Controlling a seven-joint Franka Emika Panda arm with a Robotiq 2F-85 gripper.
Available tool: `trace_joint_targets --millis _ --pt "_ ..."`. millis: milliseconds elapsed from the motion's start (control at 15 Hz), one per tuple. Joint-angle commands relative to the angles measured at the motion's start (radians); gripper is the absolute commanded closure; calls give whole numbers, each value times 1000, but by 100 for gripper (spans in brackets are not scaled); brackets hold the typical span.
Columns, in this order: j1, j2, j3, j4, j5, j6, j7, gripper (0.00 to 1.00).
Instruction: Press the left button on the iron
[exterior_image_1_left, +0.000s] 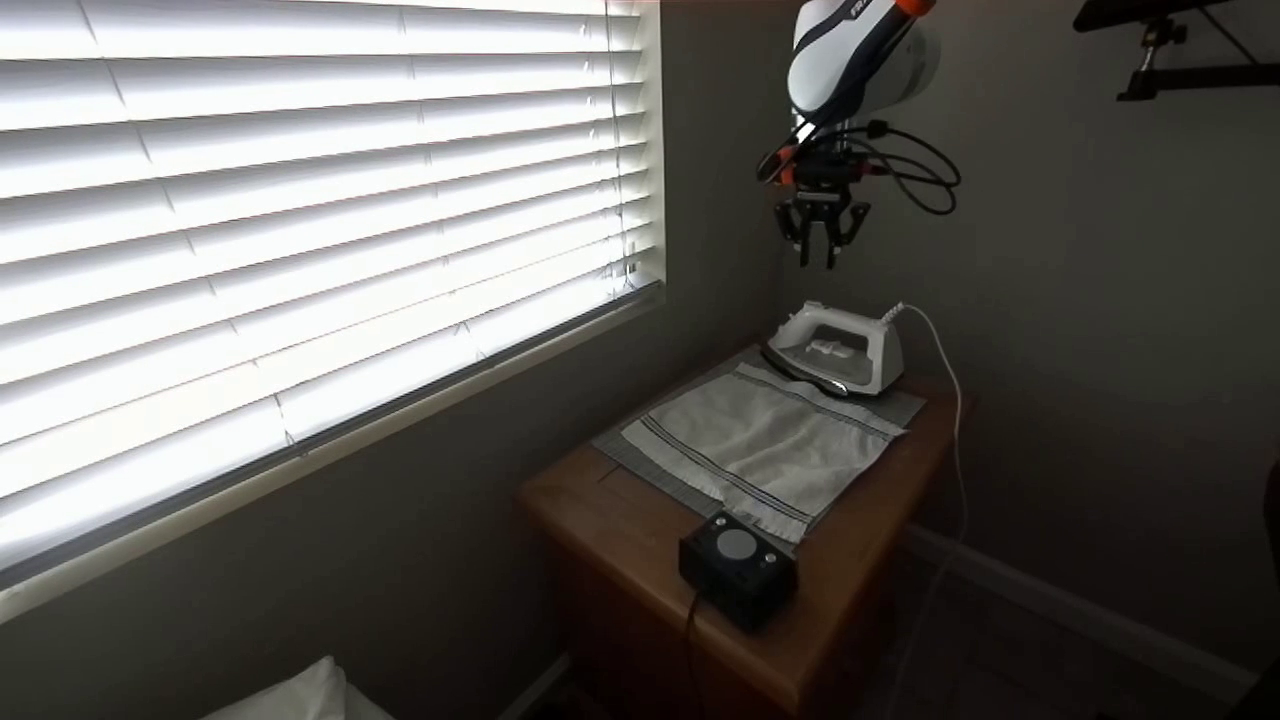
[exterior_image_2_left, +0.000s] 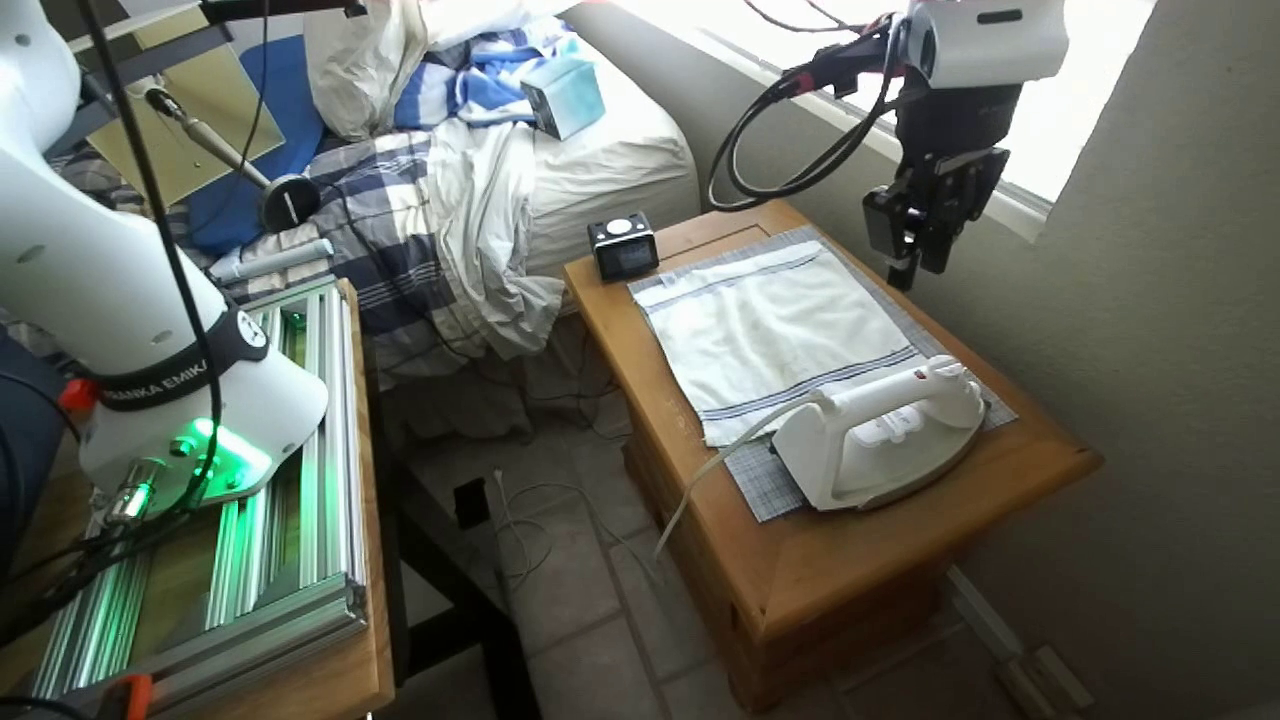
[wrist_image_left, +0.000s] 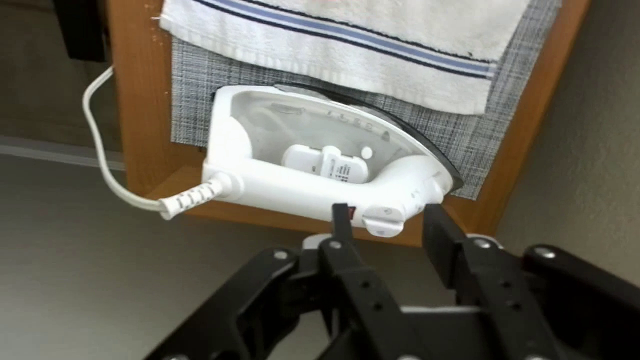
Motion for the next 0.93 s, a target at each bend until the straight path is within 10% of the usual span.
trace_joint_targets --millis 0,267,867 --pt "-28 -140 27 -138 -37 -38 -195 26" --pt "-21 -238 31 -258 -54 -49 -391 1" --pt "-7 -256 42 -307 -76 -66 -530 0"
